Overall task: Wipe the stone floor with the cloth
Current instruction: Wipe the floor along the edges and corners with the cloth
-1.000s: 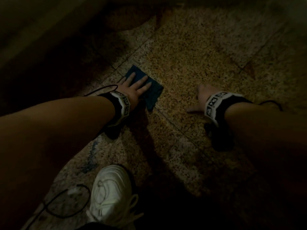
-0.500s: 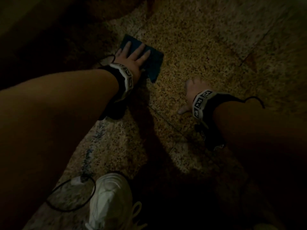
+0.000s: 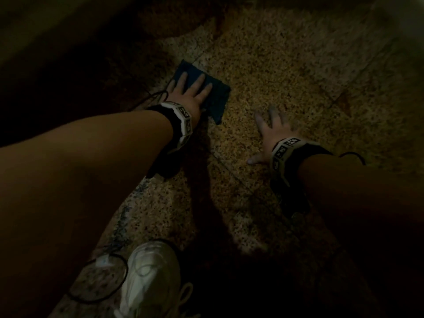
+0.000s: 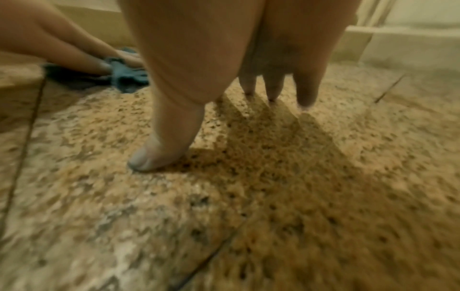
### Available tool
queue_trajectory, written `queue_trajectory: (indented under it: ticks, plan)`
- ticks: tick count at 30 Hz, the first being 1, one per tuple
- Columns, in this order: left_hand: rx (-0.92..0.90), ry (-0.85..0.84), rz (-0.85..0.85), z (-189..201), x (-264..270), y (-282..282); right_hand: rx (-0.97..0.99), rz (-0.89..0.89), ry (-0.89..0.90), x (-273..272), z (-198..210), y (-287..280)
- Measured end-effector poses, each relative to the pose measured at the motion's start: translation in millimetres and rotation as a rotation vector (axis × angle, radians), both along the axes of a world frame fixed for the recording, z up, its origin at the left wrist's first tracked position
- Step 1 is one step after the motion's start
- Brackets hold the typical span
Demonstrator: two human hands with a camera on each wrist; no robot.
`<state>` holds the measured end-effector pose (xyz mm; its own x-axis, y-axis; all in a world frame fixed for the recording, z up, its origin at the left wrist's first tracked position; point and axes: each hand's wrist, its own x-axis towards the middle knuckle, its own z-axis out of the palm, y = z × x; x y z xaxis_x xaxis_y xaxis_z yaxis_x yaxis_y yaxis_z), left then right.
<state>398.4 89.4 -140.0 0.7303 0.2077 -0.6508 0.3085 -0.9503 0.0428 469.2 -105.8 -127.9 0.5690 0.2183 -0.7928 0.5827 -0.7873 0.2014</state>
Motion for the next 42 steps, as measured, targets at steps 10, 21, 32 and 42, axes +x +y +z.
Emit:
queue_trajectory:
  ticks: [10, 21, 32, 42]
  plan:
    - [-0.042, -0.036, 0.112, -11.8, 17.9, 8.1, 0.012, -0.033, 0.052, 0.4, -2.3, -1.6]
    - [-0.044, -0.091, 0.139, -14.1, 46.6, 16.8, 0.044, -0.046, 0.037, 0.7, -5.3, 0.3]
    - [0.046, 0.040, 0.037, -8.5, -38.4, 21.7, 0.197, -0.004, -0.054, 3.7, 9.7, 7.1]
    - [0.091, 0.013, 0.051, -13.3, -28.7, 29.6, 0.243, -0.069, -0.019, -12.0, -23.1, 39.6]
